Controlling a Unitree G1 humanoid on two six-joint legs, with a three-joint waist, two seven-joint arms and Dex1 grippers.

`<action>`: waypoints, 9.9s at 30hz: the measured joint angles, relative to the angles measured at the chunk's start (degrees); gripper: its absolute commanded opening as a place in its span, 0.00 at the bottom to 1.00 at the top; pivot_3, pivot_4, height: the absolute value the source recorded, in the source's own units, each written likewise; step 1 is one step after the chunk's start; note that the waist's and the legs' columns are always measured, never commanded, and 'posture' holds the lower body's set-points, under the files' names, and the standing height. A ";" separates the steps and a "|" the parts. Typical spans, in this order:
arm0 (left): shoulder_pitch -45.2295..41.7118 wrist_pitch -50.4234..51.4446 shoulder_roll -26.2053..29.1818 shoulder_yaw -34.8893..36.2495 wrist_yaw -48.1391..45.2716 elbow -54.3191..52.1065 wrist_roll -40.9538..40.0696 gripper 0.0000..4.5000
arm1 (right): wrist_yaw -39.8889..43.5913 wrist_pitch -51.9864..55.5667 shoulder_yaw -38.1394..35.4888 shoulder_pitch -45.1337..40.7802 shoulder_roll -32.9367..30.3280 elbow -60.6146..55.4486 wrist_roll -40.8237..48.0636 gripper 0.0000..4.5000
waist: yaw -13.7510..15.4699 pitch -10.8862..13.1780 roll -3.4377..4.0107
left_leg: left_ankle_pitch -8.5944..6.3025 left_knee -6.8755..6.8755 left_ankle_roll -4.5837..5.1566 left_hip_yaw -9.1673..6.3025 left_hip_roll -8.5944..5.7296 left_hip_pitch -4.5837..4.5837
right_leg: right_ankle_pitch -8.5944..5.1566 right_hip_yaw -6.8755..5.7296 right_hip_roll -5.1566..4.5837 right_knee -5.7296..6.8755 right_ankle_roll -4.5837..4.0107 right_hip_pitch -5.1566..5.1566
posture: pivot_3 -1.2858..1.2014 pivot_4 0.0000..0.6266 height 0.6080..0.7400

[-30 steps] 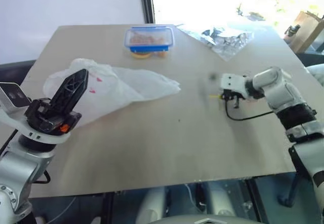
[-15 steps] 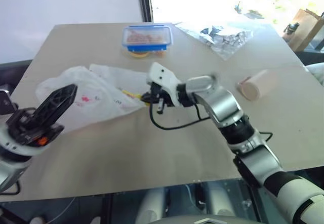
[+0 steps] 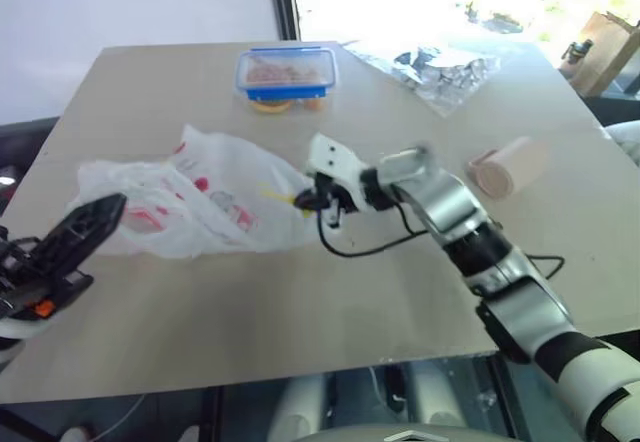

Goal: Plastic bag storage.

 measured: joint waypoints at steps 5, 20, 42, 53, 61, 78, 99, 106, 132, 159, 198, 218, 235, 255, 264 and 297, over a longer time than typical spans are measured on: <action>-6.69 3.19 3.92 1.08 3.08 9.62 0.01 0.00 | 3.60 4.45 6.16 4.47 -5.85 -9.74 1.30 0.01 | -0.60 -0.02 -0.05 | 0.03 -0.01 -0.05 0.11 0.05 0.13 | -0.03 0.08 0.06 0.14 -0.03 0.00 | 0.52 0.24 1.00; -30.44 17.97 22.94 6.89 3.69 35.65 0.04 0.00 | -1.39 6.09 0.28 1.40 -0.91 -7.90 5.83 0.01 | -1.42 -0.02 -0.59 | 0.11 0.03 -0.18 0.00 -0.05 0.11 | -0.07 0.01 -0.02 0.52 -0.09 -0.13 | 0.52 0.24 1.00; -51.23 13.94 25.48 -4.78 3.07 44.31 8.64 0.00 | -18.84 25.68 -24.72 2.21 -9.38 -28.32 27.60 0.01 | -1.18 0.09 -0.63 | 0.14 0.02 -0.23 0.05 -0.05 0.08 | -0.11 0.21 -0.51 0.83 -0.16 -0.32 | 0.52 0.24 1.00; -79.80 -45.79 -24.13 -47.71 10.64 47.54 72.72 0.00 | -23.63 27.02 -25.06 4.85 -11.54 -31.11 32.34 0.01 | -0.69 -0.06 -0.83 | 0.17 0.83 0.56 0.58 -0.44 -0.96 | 1.16 0.46 -0.08 -0.12 0.49 -0.57 | 0.52 0.24 1.00; -87.96 -51.69 -26.72 -44.42 0.10 49.63 73.59 0.00 | -25.98 24.40 -25.25 2.93 -12.67 -27.33 31.22 0.01 | -1.54 -0.01 -0.63 | 0.20 0.40 0.46 0.57 -0.29 -0.97 | 0.93 0.31 -0.20 -0.05 0.30 -0.96 | 0.52 0.24 1.00; -58.55 -25.00 -24.98 -36.70 3.55 3.32 51.16 0.00 | -34.85 21.06 -27.34 3.71 -5.24 -20.41 30.25 0.01 | -1.35 -0.04 -0.55 | 0.14 0.84 0.55 0.57 -0.16 -0.89 | 0.99 0.73 -0.48 0.19 0.37 -0.88 | 0.52 0.24 1.00; -44.83 -22.71 -17.92 -29.59 24.05 -15.08 25.64 0.00 | -30.88 -4.26 0.35 -7.35 7.32 24.91 4.66 0.01 | 0.22 -0.05 -0.56 | 0.27 1.10 0.37 0.46 -0.48 -0.75 | 0.96 0.56 -0.30 0.75 0.31 -0.86 | 0.52 0.24 1.00; -42.26 -23.96 -13.01 -28.66 27.11 -16.86 12.57 0.00 | -41.78 -28.13 -5.54 -22.99 -1.62 51.64 -7.35 0.01 | -0.45 -0.04 -0.55 | 0.34 0.77 0.22 0.42 -0.32 -0.73 | 0.89 0.58 -0.15 0.56 0.19 -0.93 | 0.52 0.24 1.00; -13.11 -27.62 -12.89 -31.86 18.70 -25.94 13.92 0.00 | -37.03 -52.08 -12.48 -17.06 11.59 54.54 -11.24 0.61 | -0.88 0.00 -0.46 | 0.44 0.80 0.05 0.37 -0.23 -0.53 | 0.97 0.65 0.02 0.75 -0.01 -0.83 | 0.52 0.24 1.00; -18.42 -30.28 -14.30 -38.22 16.13 -22.22 19.72 0.00 | -27.83 4.08 -32.14 2.95 -31.08 16.44 6.18 0.69 | -0.15 0.16 -0.14 | 0.25 0.80 0.49 0.90 0.26 0.22 | 0.89 1.04 0.65 0.00 -0.45 0.16 | 0.52 0.24 1.00; -15.38 -32.92 -14.98 -37.06 16.09 -24.69 20.16 0.00 | 6.99 29.19 -35.05 18.40 -32.17 -2.39 18.20 0.20 | 1.53 0.12 -0.11 | -0.08 0.90 0.86 1.64 0.48 0.20 | 0.87 1.47 0.62 -0.20 -0.31 0.04 | 0.52 0.24 1.00; -13.13 -32.29 -12.92 -35.13 15.82 -25.53 16.35 0.00 | -30.30 47.19 -49.27 12.39 3.57 -25.25 39.64 0.03 | 1.54 0.13 -0.09 | -0.03 0.87 0.75 1.49 0.51 0.18 | 0.86 1.42 0.71 -0.14 -0.34 0.01 | 0.52 0.24 1.00; -10.48 -32.62 -12.61 -34.08 15.78 -28.32 11.71 0.00 | -32.03 19.96 -34.48 0.06 10.66 1.17 31.67 0.03 | -0.33 0.15 -0.06 | -0.02 0.77 0.73 1.57 0.55 0.24 | 0.87 1.46 0.77 -0.12 -0.34 -0.06 | 0.52 0.24 1.00; -9.77 -36.45 -13.36 -32.14 20.54 -28.62 7.99 0.00 | -18.86 8.94 -20.59 8.66 -13.79 -26.30 22.17 0.69 | 0.13 0.17 -0.03 | -0.15 0.71 0.53 1.35 0.58 0.13 | 0.83 1.24 0.74 -0.31 -0.29 -0.07 | 0.52 0.24 1.00; -13.31 -36.24 -13.42 -33.60 20.08 -26.97 8.87 0.00 | -26.03 10.73 -16.43 11.09 -20.24 -25.38 12.34 0.69 | 0.18 0.14 -0.11 | -0.15 0.78 0.56 1.54 0.58 0.24 | 0.77 1.42 0.77 -0.21 -0.21 0.00 | 0.52 0.24 1.00; -55.89 -38.78 -16.73 -37.99 24.77 -4.06 22.98 0.00 | -25.11 24.90 -50.79 -12.75 -29.73 0.73 48.42 0.01 | 1.56 0.32 -0.20 | -0.39 0.74 0.95 1.46 0.54 -0.67 | 0.96 1.19 0.58 -0.44 0.11 -0.59 | 0.52 0.24 1.00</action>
